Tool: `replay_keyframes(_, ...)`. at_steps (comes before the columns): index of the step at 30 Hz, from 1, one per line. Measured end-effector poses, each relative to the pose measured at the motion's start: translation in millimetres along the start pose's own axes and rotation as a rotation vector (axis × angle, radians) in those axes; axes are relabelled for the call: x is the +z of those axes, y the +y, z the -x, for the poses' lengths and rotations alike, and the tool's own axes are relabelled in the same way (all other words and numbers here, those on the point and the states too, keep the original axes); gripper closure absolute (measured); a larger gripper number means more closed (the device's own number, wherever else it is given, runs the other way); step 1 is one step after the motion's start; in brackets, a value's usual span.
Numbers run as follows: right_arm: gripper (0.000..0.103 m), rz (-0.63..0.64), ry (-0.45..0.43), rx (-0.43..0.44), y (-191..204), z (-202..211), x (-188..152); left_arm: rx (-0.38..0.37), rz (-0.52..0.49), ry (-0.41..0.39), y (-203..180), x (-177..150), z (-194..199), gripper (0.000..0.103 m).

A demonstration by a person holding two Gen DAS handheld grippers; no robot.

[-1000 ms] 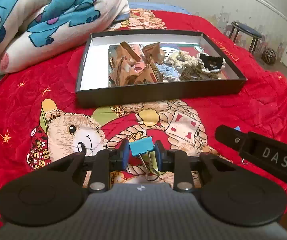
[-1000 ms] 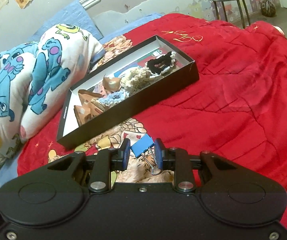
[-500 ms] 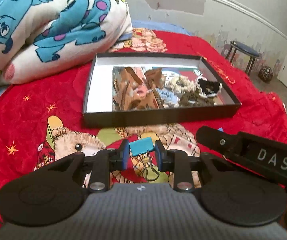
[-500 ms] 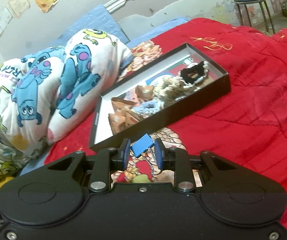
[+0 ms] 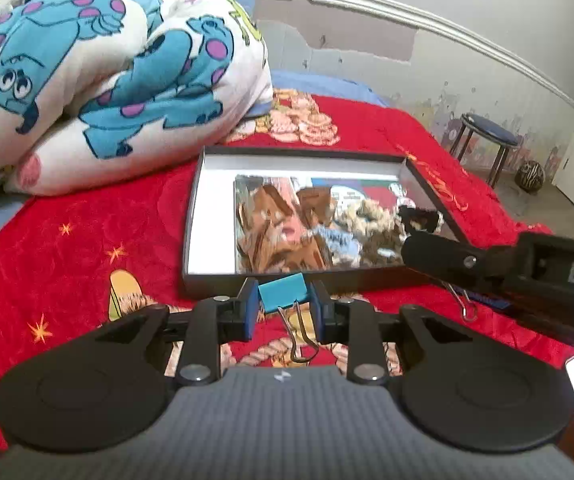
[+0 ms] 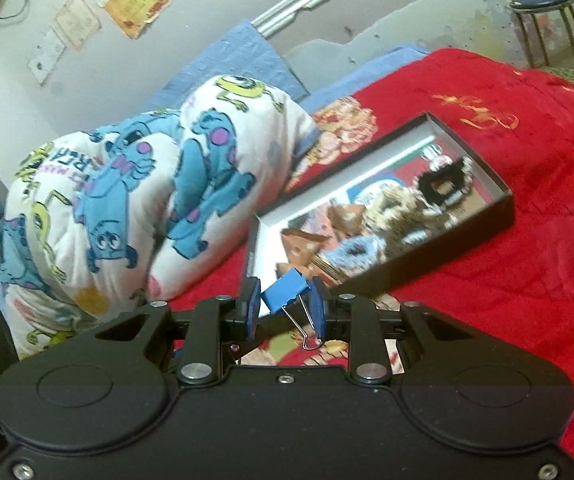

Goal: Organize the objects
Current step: 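Lift both held binder clips and carry them over the black box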

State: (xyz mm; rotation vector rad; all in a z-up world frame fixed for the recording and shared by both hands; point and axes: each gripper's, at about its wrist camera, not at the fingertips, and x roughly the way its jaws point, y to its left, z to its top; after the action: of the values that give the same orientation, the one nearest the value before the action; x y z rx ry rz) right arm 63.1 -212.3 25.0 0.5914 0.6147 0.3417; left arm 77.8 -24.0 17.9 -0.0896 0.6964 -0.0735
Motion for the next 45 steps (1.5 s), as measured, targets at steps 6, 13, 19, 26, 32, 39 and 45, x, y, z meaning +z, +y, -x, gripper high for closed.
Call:
replay_keyframes(6,0.077,0.002,-0.018,0.068,11,12,21,-0.049,0.02,-0.041,4,23,16,0.072)
replay_keyframes(13,0.077,0.079,-0.062,0.113,37,25,57,-0.069,0.038,-0.131,17,57,42,0.072)
replay_keyframes(19,0.078,0.123,-0.107,0.134,55,29,93,-0.087,0.026,-0.21,26,104,48,0.072)
replay_keyframes(26,0.078,0.171,-0.137,0.126,60,15,141,-0.125,0.048,-0.278,16,157,27,0.071)
replay_keyframes(32,0.077,0.162,-0.147,0.104,53,-14,185,-0.162,0.044,-0.258,-8,173,-20,0.071)
replay_keyframes(39,0.077,0.052,-0.121,0.084,-2,-71,218,-0.258,0.021,-0.156,-45,185,-98,0.071)
replay_keyframes(45,0.077,-0.065,-0.06,0.041,-77,-122,218,-0.214,0.001,-0.022,-70,159,-171,0.071)
